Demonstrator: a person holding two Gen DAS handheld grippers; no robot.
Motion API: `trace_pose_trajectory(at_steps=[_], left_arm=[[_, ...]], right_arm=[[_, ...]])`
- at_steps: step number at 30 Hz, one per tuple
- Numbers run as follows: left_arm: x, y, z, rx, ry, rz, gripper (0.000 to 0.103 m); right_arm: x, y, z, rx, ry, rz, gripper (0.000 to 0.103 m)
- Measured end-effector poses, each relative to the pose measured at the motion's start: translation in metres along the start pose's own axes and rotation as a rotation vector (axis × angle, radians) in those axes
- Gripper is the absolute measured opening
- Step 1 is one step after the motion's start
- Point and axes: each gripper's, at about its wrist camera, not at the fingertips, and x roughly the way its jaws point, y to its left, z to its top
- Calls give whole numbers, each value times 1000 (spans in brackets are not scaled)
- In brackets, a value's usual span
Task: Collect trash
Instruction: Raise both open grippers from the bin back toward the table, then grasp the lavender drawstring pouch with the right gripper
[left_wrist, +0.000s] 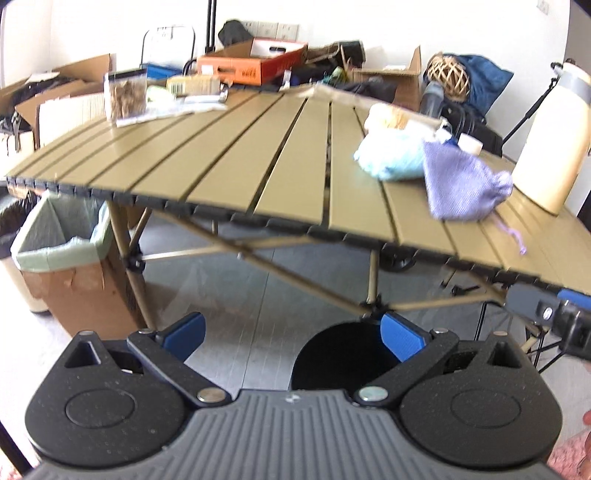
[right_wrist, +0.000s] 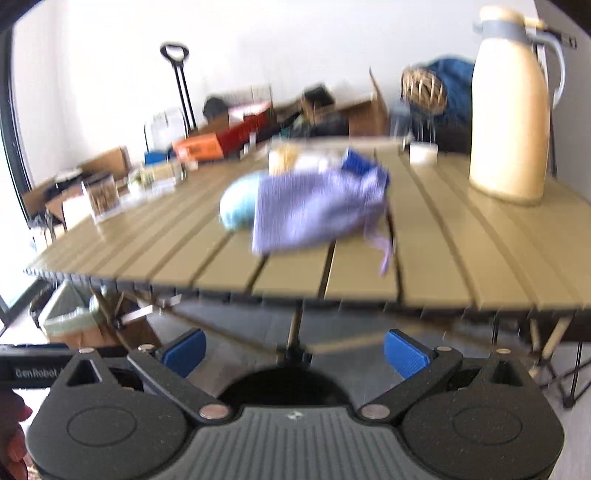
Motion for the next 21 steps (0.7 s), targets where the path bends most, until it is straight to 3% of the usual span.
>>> trace_pose_trajectory(at_steps=[7,11,21], left_arm=[[-6,-14,26,-4,-74,-2,103],[-5,-21,41,-2,-111,1,103],[17,-31,81,-61,-160,14,103]], right_arm=[[-1,-15,37,-6,-139,14,103],[2,-14,52,-36,-218,-33,103],[55,-23,86,-48,-207,-105,103]])
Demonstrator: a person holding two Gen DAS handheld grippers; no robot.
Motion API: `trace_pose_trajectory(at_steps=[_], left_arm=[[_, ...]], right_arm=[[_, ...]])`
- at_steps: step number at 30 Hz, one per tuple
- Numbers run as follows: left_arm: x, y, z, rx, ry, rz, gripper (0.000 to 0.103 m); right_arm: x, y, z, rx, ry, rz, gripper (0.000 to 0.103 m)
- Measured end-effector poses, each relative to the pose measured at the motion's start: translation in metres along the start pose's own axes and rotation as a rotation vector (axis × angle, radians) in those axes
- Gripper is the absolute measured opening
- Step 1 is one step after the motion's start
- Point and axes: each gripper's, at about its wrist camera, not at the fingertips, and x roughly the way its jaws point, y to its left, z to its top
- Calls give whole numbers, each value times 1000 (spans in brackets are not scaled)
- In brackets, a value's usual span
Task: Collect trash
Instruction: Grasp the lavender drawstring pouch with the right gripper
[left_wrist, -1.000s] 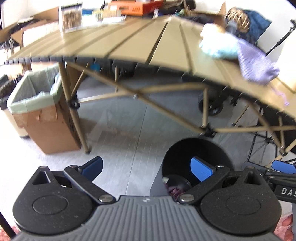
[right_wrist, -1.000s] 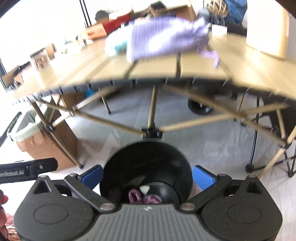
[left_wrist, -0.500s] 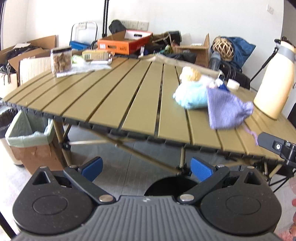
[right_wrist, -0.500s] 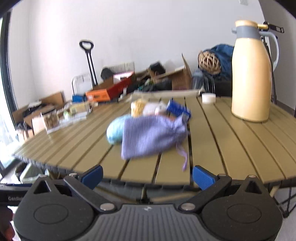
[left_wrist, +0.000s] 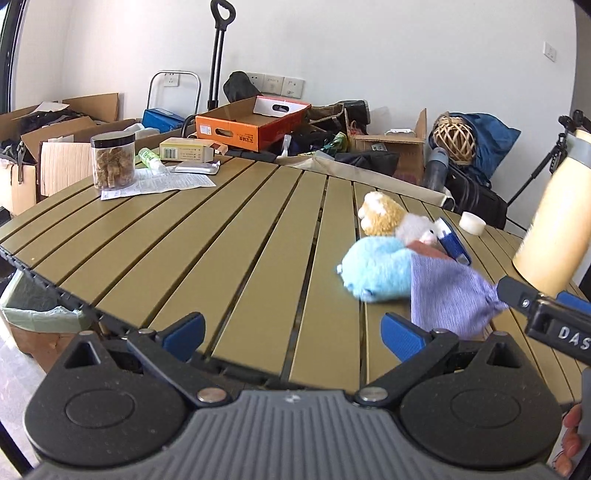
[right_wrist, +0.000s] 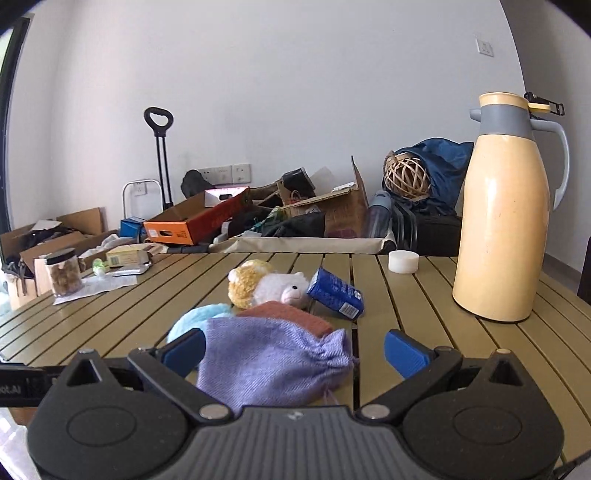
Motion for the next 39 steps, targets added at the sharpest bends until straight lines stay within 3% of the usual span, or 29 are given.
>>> trace_pose_trajectory(at_steps=[9,13,23,26,32,34,39], left_arm=[[30,-25,25,63,-19,17,103],[44,-27,22,45,-41,23,103],[69,-16,16,36,-3,14,103],[68,-13,16,32,-2,14,103],[65,-12,16,34,-10,28,103],[64,-13,16,34,-13,27,103],[63,-17,17,39,-14,21,103]], right_arm=[[52,-1,-3,-4,99,8,103],[65,0,-9,7,110,4,103],[84,12,-17,-25,163,0,99],[83,16,-18,-49,157,-12,92],[75,21,-22,-95,155,-13,67],[72,23,-23,-111,152,-6,54],[64,16,-21,-88,138,17,42]])
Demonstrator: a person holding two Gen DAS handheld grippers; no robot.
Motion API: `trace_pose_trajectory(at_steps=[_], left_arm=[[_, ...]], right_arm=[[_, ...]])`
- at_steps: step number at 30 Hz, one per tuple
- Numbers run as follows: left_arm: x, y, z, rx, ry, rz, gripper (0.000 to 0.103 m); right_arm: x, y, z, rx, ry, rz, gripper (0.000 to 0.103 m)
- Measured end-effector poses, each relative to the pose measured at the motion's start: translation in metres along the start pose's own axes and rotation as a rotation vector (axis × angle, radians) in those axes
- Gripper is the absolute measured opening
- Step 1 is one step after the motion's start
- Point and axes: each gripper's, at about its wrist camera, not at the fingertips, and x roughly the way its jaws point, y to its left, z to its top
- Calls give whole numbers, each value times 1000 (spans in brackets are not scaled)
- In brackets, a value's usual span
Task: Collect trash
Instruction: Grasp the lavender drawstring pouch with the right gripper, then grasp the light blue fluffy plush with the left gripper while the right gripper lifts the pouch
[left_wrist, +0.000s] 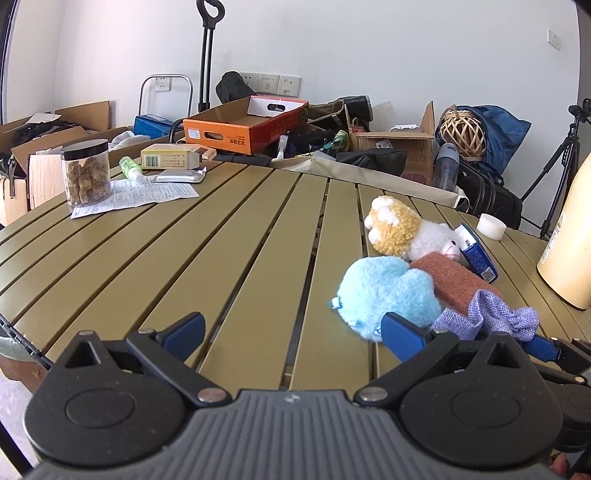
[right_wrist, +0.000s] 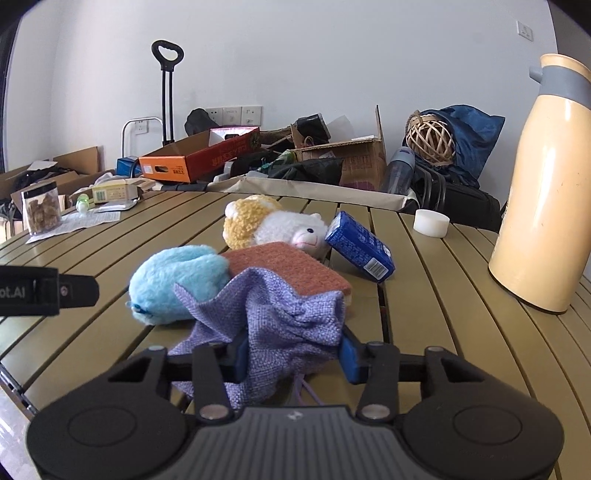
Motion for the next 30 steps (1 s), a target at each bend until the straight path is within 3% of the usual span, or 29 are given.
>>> trace_pose_trajectory(at_steps=[7,14,30], left_arm=[[2,-10,4,12,11,-21,103],[8,-25,8,36,30,-54,103],[46,-63,18,63,89,-59,103]], right_arm=[[-18,-22,3,106,-51,63,34],[-41,-54,7,216,-131,75,32],[-68,-133,-9,414,-206,-63,32]])
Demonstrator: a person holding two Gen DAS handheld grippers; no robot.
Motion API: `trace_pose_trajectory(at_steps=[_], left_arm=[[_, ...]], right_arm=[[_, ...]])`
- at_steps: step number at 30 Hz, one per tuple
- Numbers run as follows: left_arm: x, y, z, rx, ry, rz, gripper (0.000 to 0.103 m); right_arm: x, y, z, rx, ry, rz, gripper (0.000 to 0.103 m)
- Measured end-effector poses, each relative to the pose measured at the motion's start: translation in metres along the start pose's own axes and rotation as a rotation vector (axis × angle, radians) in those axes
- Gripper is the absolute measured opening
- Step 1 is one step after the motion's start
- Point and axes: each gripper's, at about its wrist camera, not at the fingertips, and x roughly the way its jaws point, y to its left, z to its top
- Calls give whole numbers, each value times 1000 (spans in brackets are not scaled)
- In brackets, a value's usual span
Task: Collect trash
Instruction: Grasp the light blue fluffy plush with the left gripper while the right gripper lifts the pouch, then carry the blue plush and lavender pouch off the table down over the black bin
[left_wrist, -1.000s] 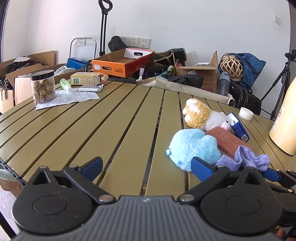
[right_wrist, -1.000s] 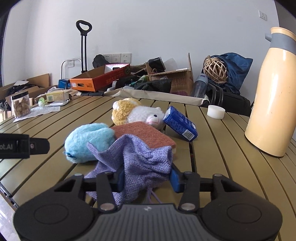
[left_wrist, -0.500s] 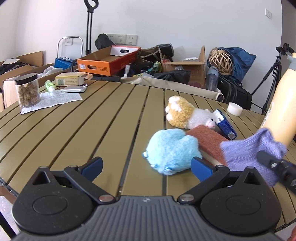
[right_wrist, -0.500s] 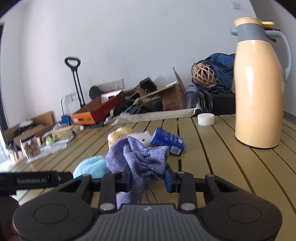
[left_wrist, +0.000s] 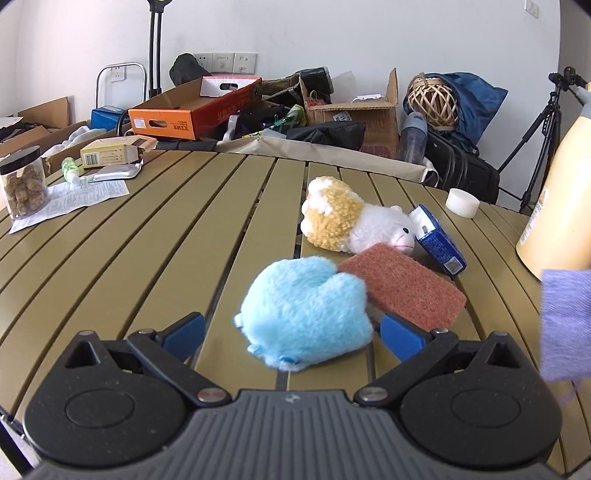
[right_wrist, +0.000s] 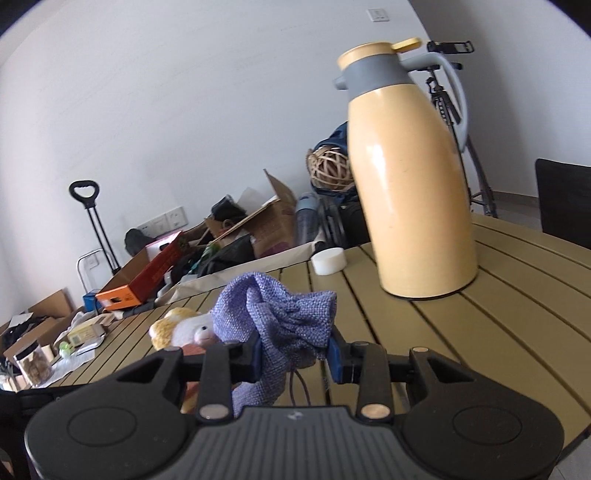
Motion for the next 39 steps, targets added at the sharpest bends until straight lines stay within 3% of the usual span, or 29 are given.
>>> trace_pose_trajectory(at_steps=[9,19,27,39], left_arm=[[30,-4,4,-27,56,47,103],[37,-9,4,-20,49,72,102],[33,-14,0,5,37,66,79],[11,-10,0,7,-34,62,77]], right_arm=[[-3,-15,-1,18,-1,-28,32],[-4,-16,0,19,0,-27,32],[-6,-14,-1,19,3,-16,32],[-7,-9,-1,13,1,12,32]])
